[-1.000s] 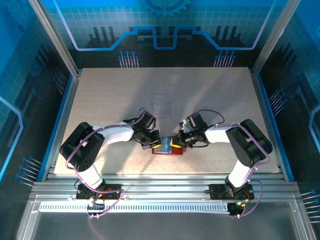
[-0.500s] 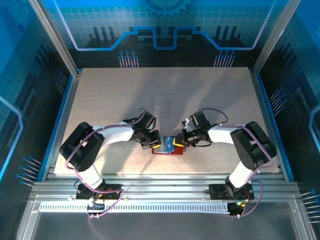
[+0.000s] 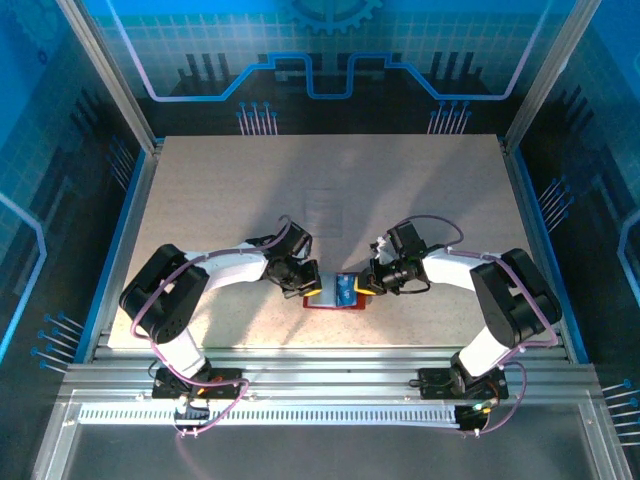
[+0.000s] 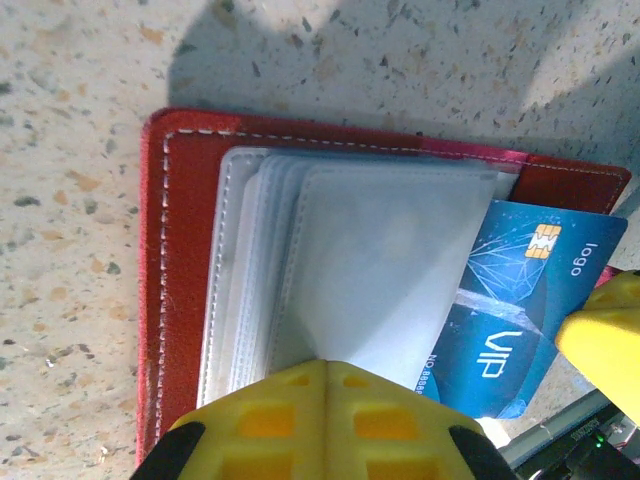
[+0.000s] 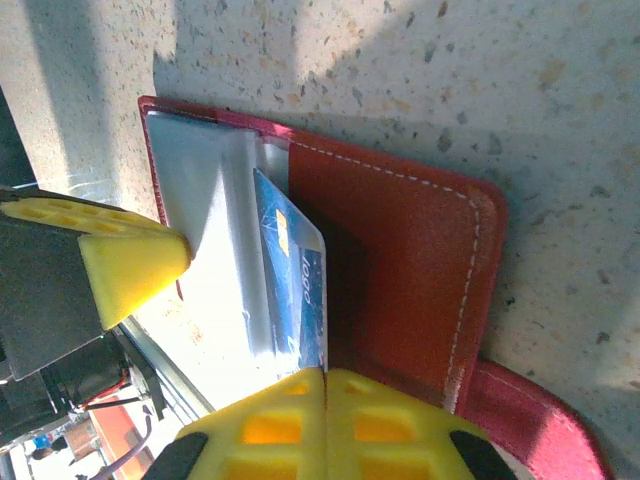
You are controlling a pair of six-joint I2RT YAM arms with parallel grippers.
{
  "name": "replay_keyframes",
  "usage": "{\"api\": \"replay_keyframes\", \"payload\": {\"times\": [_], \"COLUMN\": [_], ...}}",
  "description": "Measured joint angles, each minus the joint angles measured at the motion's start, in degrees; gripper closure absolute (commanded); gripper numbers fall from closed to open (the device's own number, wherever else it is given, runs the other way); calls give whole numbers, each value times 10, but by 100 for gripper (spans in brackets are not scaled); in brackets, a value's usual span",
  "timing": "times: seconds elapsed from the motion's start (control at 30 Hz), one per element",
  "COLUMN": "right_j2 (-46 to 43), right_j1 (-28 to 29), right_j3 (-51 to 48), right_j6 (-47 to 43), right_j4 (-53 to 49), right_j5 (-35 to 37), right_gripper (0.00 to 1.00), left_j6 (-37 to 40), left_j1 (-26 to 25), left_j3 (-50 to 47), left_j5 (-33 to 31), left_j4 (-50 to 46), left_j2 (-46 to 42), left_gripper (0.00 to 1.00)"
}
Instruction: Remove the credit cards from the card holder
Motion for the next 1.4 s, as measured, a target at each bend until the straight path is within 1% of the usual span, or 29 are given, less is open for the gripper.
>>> {"api": "replay_keyframes", "payload": {"times": [0.17,0.27,0.37,0.67,0.9,1.2,1.4], "right_j2": [-5,-5,-4,0,5,6,-16], "right_j1": [0,0,2,10,10,13,13], "right_j3": [2,2,2,2,2,2,19], "right_j6": [-1,9,23,40,40,37,16], "right_j4": [-5,3,22,40,39,35,-11], "right_j5": [-1,-7,-15,-22,-21,-19,0], "right_gripper": [100,93,90,88,88,96,98], "left_j6": [0,0,0,0,0,0,0], "left_j1": [0,0,0,0,0,0,4], "left_j3": [0,2,4,5,5,6,8], "left_j5": [0,0,0,-3,-2,-4,-14], "left_j4": [-2,-5,-9,-13,-13,-14,-30], "left_j2": [0,0,0,0,0,0,-24], "left_gripper": [96,96,96,96,96,96,94]}}
